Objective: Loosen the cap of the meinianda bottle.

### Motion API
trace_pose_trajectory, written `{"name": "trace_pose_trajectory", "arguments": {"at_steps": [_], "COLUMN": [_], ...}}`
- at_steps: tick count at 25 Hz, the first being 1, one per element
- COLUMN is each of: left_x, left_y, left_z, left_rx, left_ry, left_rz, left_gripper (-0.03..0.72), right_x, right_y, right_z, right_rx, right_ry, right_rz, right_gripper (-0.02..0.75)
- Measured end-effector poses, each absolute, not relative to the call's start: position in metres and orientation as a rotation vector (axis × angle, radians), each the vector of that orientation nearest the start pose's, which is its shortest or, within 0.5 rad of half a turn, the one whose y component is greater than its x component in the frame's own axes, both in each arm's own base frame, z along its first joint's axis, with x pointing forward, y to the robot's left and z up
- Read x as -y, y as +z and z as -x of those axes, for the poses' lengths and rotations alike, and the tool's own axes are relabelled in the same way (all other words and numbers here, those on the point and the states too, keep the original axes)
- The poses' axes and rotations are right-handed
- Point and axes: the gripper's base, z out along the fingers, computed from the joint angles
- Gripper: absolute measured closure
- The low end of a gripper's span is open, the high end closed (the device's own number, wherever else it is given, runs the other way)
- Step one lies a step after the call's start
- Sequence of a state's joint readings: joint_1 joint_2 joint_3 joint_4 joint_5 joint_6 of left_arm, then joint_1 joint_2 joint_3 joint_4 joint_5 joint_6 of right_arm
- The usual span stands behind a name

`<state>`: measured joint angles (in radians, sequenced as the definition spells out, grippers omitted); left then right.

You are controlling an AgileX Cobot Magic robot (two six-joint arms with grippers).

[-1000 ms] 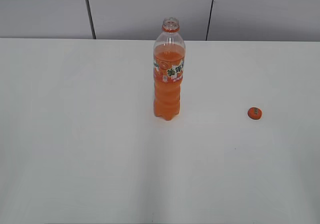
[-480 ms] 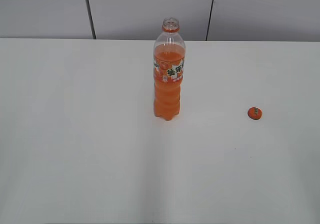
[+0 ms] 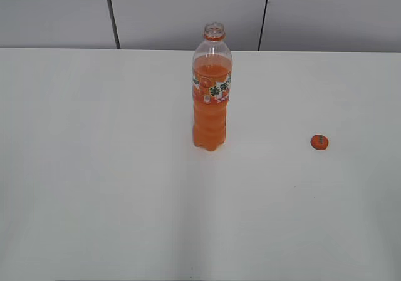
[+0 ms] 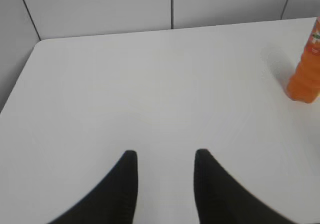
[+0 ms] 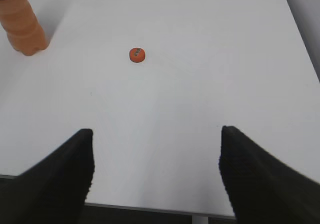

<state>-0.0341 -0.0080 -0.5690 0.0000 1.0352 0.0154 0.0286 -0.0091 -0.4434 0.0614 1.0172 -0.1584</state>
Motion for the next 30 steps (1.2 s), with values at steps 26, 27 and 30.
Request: {"name": "trace_pose_trajectory", "arguments": {"at_steps": [26,27,30], "left_x": [0.0003,0.0003,0.0003], "left_y": [0.2982,0.2982,0.2982], "left_z": [0.0140,0.0140,0.0140], "left_rx": [-1.942,-1.942,-1.942], "left_ry": [0.025,0.025,0.024], "left_rz": [0.006,0.006,0.007], "left_gripper": [0.448,0.448,0.447], "right_x": [-0.0051,-0.0051,-0.0051], "right_y": [0.2650,0.2650,0.2650], "right_z": [-0.0016,-0.0016,-0.0016], "right_rx": [-2.038,-2.038,-2.038], "right_ry": [-0.004,-0.004,-0.004], "right_rz": [0.191,0.191,0.191], "right_gripper": [0.152,0.152,0.152]}}
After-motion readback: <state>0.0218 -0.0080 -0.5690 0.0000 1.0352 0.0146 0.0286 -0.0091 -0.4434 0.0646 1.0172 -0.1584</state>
